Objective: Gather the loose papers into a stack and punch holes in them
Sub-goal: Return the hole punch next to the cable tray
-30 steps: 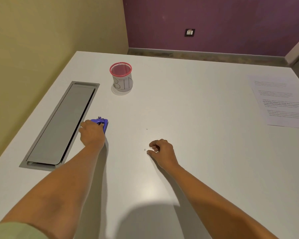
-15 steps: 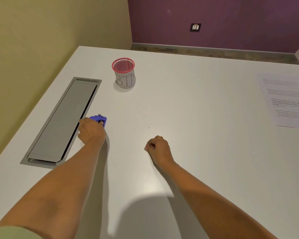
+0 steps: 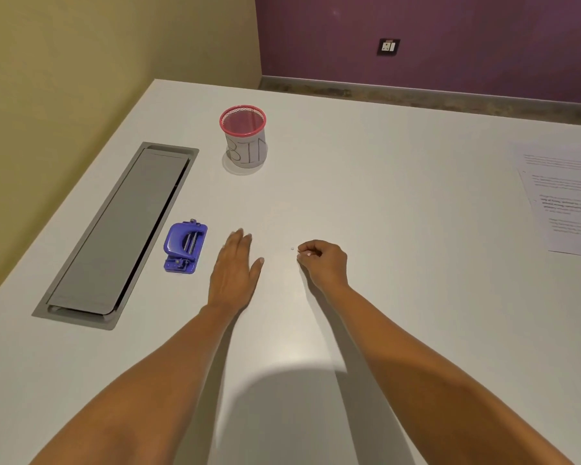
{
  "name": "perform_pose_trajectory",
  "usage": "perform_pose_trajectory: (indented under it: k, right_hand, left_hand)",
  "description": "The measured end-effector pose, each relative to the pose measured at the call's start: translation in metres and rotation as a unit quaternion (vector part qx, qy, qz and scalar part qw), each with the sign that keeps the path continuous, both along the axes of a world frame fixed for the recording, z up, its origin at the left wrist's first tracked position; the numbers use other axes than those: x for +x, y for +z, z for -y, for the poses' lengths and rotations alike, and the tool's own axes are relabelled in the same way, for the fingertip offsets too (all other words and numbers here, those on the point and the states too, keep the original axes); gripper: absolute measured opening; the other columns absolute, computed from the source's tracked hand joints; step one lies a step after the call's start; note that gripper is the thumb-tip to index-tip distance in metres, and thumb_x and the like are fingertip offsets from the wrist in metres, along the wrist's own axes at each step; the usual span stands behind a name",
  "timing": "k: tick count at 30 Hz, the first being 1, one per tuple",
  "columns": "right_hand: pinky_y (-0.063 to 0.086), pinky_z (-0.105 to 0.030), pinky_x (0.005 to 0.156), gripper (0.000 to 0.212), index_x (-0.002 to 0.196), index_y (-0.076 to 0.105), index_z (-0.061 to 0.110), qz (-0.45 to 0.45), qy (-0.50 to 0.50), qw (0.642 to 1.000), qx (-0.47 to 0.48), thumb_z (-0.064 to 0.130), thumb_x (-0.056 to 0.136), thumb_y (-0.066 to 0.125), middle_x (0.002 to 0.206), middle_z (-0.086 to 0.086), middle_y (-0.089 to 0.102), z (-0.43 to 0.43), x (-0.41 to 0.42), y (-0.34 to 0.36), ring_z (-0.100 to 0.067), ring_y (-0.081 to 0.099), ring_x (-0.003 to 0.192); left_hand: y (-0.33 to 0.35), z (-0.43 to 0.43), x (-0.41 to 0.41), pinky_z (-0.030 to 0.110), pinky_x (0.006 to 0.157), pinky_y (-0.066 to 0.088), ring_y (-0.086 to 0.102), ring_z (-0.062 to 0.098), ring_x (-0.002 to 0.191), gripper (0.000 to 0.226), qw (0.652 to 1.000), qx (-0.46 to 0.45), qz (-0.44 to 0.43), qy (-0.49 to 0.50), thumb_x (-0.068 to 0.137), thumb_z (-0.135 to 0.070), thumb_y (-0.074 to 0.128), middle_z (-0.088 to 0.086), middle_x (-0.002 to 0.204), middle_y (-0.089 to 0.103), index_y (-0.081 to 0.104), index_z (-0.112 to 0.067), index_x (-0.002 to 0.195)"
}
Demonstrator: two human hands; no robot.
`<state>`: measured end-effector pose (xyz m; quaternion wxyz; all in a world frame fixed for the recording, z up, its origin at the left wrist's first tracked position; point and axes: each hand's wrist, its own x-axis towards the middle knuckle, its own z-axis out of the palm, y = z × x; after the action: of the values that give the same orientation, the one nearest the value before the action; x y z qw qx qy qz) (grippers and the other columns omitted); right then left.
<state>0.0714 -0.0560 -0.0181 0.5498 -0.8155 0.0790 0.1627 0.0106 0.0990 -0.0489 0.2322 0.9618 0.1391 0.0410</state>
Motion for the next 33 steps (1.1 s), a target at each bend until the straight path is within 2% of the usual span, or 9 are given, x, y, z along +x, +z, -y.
perform_pose_trajectory:
  k: [4, 9, 12, 16, 19, 24, 27, 30, 33]
  right_hand:
    - [0.045, -0.022, 0.071, 0.012, 0.085, 0.071, 0.003, 0.003, 0.007, 1.000, -0.005, 0.000, 0.076, 0.064, 0.072, -0.001, 0.061, -0.007, 0.007, -0.002, -0.011, 0.055, 0.064]
    - [0.049, -0.027, 0.074, 0.008, 0.081, 0.069, 0.003, 0.004, 0.023, 0.999, -0.033, 0.001, 0.073, 0.070, 0.069, -0.004, 0.055, -0.016, 0.016, -0.005, -0.016, 0.052, 0.062]
    - [0.048, -0.025, 0.068, 0.001, 0.074, 0.068, -0.001, 0.019, 0.040, 0.997, -0.055, -0.002, 0.074, 0.067, 0.071, -0.009, 0.064, -0.020, 0.019, -0.007, -0.016, 0.055, 0.062]
    - [0.040, -0.020, 0.056, 0.015, 0.077, 0.065, -0.008, 0.025, 0.091, 0.990, -0.108, -0.008, 0.078, 0.050, 0.093, -0.015, 0.070, -0.025, 0.020, -0.005, -0.021, 0.062, 0.079]
    - [0.045, -0.026, 0.066, 0.021, 0.067, 0.058, 0.002, 0.005, 0.118, 0.983, -0.139, -0.008, 0.080, 0.045, 0.099, -0.016, 0.069, -0.028, 0.027, -0.001, -0.026, 0.065, 0.094]
    - [0.051, -0.030, 0.075, 0.031, 0.056, 0.047, 0.009, -0.073, 0.167, 0.976, -0.120, -0.009, 0.080, 0.055, 0.083, -0.016, 0.061, -0.047, 0.058, 0.021, -0.022, 0.062, 0.078]
    - [0.056, -0.028, 0.076, 0.010, 0.077, 0.058, 0.004, -0.087, 0.214, 0.967, -0.106, -0.005, 0.082, 0.058, 0.078, -0.011, 0.059, -0.065, 0.083, 0.047, -0.014, 0.059, 0.055]
    - [0.054, -0.036, 0.089, 0.012, 0.088, 0.060, 0.003, -0.042, 0.183, 0.978, -0.086, -0.007, 0.081, 0.058, 0.087, -0.016, 0.062, -0.089, 0.114, 0.072, -0.019, 0.059, 0.071]
    - [0.057, -0.039, 0.084, 0.019, 0.100, 0.064, -0.006, 0.021, 0.127, 0.989, -0.072, -0.006, 0.082, 0.059, 0.097, -0.017, 0.065, -0.116, 0.148, 0.089, -0.025, 0.064, 0.082]
  left_hand:
    - [-0.006, -0.006, 0.004, 0.035, 0.118, 0.013, 0.017, 0.023, 0.144, 0.054, 1.000, 0.021, -0.013, 0.007, 0.096, -0.035, 0.039, 0.010, 0.154, 0.024, 0.031, -0.007, 0.142]
    - [-0.007, -0.003, 0.006, 0.035, 0.119, 0.013, 0.018, 0.021, 0.144, 0.053, 0.999, 0.034, -0.009, 0.027, 0.097, -0.035, 0.036, 0.009, 0.154, 0.025, 0.031, -0.009, 0.142]
    - [-0.009, -0.004, 0.006, 0.034, 0.119, 0.013, 0.019, 0.021, 0.144, 0.052, 0.999, 0.036, -0.007, 0.031, 0.097, -0.035, 0.036, 0.008, 0.154, 0.026, 0.032, -0.010, 0.142]
    - [-0.009, -0.004, 0.007, 0.034, 0.118, 0.013, 0.020, 0.021, 0.143, 0.051, 0.998, 0.032, -0.002, 0.046, 0.096, -0.035, 0.036, 0.007, 0.153, 0.026, 0.032, -0.011, 0.141]
    - [-0.010, -0.003, 0.008, 0.033, 0.118, 0.012, 0.019, 0.021, 0.144, 0.052, 0.998, 0.031, -0.002, 0.059, 0.096, -0.036, 0.036, 0.007, 0.154, 0.025, 0.032, -0.011, 0.141]
    - [-0.010, -0.002, 0.009, 0.031, 0.118, 0.008, 0.015, 0.019, 0.145, 0.054, 0.996, 0.022, -0.007, 0.085, 0.096, -0.038, 0.032, 0.006, 0.156, 0.020, 0.028, -0.011, 0.143]
    - [-0.011, -0.002, 0.009, 0.030, 0.118, 0.008, 0.015, 0.018, 0.145, 0.055, 0.996, 0.026, -0.006, 0.089, 0.096, -0.039, 0.032, 0.005, 0.156, 0.020, 0.027, -0.012, 0.144]
    - [-0.012, -0.002, 0.010, 0.028, 0.117, 0.007, 0.015, 0.016, 0.145, 0.054, 0.995, 0.026, -0.006, 0.095, 0.096, -0.039, 0.032, 0.003, 0.156, 0.020, 0.027, -0.014, 0.144]
    - [-0.012, -0.002, 0.009, 0.028, 0.118, 0.007, 0.014, 0.016, 0.145, 0.055, 0.995, 0.033, -0.009, 0.093, 0.096, -0.040, 0.031, 0.002, 0.156, 0.019, 0.026, -0.014, 0.144]
